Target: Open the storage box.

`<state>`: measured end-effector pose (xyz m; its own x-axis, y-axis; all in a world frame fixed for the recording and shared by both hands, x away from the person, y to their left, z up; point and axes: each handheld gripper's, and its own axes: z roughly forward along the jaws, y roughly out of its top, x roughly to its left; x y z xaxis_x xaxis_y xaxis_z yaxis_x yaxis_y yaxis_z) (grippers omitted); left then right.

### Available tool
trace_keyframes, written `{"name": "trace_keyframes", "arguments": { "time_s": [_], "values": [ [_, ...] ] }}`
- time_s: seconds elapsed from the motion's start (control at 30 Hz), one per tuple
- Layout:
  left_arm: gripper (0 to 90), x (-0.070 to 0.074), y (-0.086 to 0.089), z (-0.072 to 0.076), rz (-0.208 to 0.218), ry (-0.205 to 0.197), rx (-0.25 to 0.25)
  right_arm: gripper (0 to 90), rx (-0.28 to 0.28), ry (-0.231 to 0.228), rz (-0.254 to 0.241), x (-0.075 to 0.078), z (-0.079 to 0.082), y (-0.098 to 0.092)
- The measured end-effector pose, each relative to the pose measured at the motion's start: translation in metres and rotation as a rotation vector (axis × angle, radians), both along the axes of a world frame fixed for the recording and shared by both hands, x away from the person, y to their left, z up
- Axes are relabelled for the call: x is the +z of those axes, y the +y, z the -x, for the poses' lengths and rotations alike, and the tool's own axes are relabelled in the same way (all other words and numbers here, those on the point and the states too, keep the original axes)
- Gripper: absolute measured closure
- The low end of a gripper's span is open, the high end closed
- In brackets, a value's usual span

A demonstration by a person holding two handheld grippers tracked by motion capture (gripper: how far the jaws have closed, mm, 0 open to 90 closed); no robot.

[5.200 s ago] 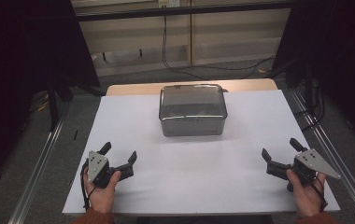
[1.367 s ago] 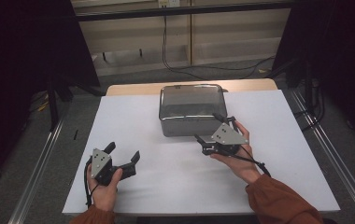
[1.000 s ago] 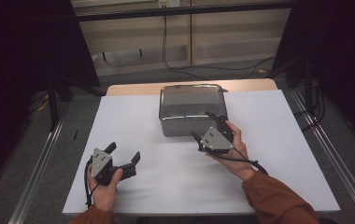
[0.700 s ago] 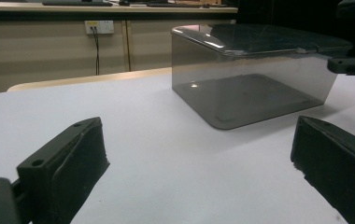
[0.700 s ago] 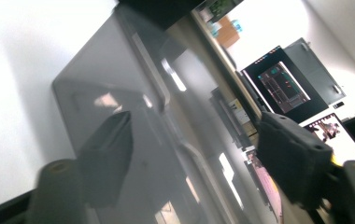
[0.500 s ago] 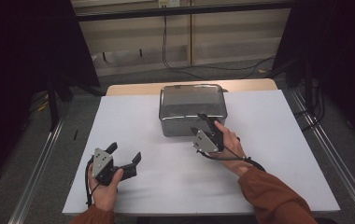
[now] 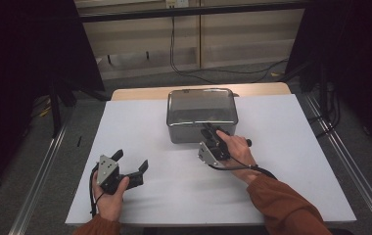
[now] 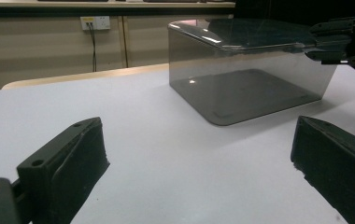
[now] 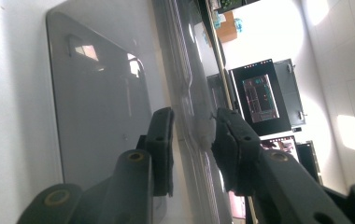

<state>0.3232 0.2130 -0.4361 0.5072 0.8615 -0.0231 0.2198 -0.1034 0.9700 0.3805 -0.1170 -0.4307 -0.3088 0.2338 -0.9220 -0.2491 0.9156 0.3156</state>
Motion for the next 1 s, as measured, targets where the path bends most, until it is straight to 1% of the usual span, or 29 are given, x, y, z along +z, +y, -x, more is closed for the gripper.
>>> {"name": "trace_keyframes", "arguments": {
  "time_s": [0.03,0.07,0.13,0.17,0.2,0.23,0.27,0.3,0.37,0.47,0.5,0.53,0.6,0.63,0.7,0.73,0.77,0.83,0.87,0.93,0.97,1.0],
  "values": [
    [3.2,0.0003,0.0007,0.0,0.0,-0.005,-0.003,69.0,0.005,-0.012,0.016,0.0003,-0.001,-0.0001],
    [3.2,0.0003,0.001,0.0001,0.002,-0.004,0.0,70.1,0.007,-0.013,0.022,-0.0007,-0.0007,0.0003],
    [3.2,0.0003,0.0018,0.0001,0.004,-0.006,0.002,73.3,0.012,-0.034,0.042,-0.0021,0.0002,0.0017],
    [3.0,0.0005,0.0025,0.0001,0.02,-0.021,-0.005,75.7,0.01,-0.041,0.048,-0.002,0.001,0.0025],
    [3.0,0.0005,0.0025,0.0001,0.02,-0.021,-0.005,75.7,0.01,-0.041,0.048,-0.002,0.001,0.0025],
    [3.0,0.0012,0.0024,0.0005,0.022,-0.033,0.0,76.1,0.009,-0.042,0.052,-0.0018,0.0009,0.0026],
    [3.0,0.0015,0.0024,0.0007,0.019,-0.037,-0.006,76.5,0.007,-0.052,0.065,-0.0022,0.0013,0.003],
    [2.9,0.0014,0.0023,0.0007,0.02,-0.036,-0.008,77.2,0.003,-0.066,0.073,-0.0037,0.002,0.0042],
    [3.1,0.0004,0.0025,-0.0005,0.023,-0.023,-0.016,77.6,0.002,-0.07,0.081,-0.0039,0.0022,0.0049],
    [3.6,0.0001,0.0024,-0.0008,0.027,-0.017,-0.021,77.6,0.001,-0.07,0.075,-0.0034,0.0021,0.0046],
    [4.0,0.0002,0.0025,-0.0012,0.032,-0.013,-0.031,77.8,0.003,-0.07,0.077,-0.0023,0.002,0.0044],
    [4.1,0.0002,0.0025,-0.0012,0.032,-0.013,-0.031,77.8,0.003,-0.07,0.077,-0.0023,0.002,0.0044],
    [4.1,0.0007,0.0023,-0.0008,0.028,-0.023,-0.015,78.0,0.003,-0.073,0.062,-0.0011,0.0015,0.0034],
    [4.1,0.0009,0.0027,-0.0008,0.029,-0.024,-0.017,78.0,0.005,-0.073,0.064,-0.0004,0.0013,0.0033],
    [4.1,0.0009,0.0031,-0.0014,0.043,-0.015,-0.019,78.0,0.008,-0.072,0.06,0.0001,0.0011,0.0032],
    [4.1,0.001,0.0032,-0.0017,0.043,-0.018,-0.017,78.0,0.009,-0.072,0.062,0.0004,0.0012,0.003],
    [4.2,0.0011,0.0029,-0.0022,0.05,-0.014,-0.024,77.9,0.008,-0.071,0.058,0.0006,0.0013,0.0029],
    [5.7,0.0014,0.0029,-0.0033,0.05,-0.007,-0.031,77.9,0.006,-0.068,0.049,0.0016,0.0013,0.0025],
    [6.5,0.0017,0.0016,-0.0048,0.068,0.005,-0.059,77.8,0.007,-0.065,0.042,0.0021,0.0012,0.0022],
    [6.9,0.0027,0.002,-0.0058,0.062,0.01,-0.069,77.9,0.008,-0.067,0.041,0.0023,0.0013,0.002],
    [6.9,0.0032,0.002,-0.0066,0.077,0.008,-0.074,77.9,0.008,-0.073,0.034,0.0031,0.0013,0.0015],
    [6.9,0.0035,0.0029,-0.0071,0.082,0.006,-0.082,77.9,0.007,-0.072,0.027,0.0044,0.0009,0.0008]
  ]
}}
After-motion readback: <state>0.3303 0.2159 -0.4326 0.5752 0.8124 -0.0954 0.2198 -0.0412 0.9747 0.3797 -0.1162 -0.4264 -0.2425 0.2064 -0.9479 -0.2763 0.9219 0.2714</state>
